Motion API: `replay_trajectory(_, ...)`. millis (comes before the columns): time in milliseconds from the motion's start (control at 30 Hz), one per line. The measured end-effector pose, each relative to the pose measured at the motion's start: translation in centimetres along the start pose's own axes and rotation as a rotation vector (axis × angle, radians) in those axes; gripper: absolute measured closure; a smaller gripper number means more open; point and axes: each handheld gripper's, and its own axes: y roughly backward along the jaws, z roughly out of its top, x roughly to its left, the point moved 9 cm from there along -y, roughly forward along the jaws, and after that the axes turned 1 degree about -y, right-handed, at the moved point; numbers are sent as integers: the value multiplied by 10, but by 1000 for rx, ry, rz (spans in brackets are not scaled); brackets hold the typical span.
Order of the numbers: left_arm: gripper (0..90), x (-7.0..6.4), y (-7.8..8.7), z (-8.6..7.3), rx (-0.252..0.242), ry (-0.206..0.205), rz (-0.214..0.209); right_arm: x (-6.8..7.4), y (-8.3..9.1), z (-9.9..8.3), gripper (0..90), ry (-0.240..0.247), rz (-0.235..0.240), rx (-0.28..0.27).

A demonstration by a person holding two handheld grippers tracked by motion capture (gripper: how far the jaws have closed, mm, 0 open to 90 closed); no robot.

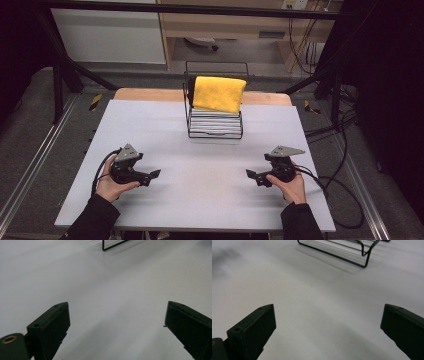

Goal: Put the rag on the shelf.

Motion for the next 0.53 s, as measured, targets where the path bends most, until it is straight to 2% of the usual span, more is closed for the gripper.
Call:
replay_trajectory(67, 59, 2, 2, -5, 1, -6, 7, -3, 2, -9, 5, -1, 4, 13)
replay_trajectory(300, 61, 5, 10, -17, -20, 19, 14, -10, 15, -31, 5, -40, 29, 16)
replay_trajectory(433, 61, 5, 11, -19, -20, 17, 11, -14, 19, -36, 5, -57, 26, 16)
replay_trajectory(533, 61, 4, 9, -21, -16, 16, 11, -15, 18, -38, 5, -52, 23, 22)
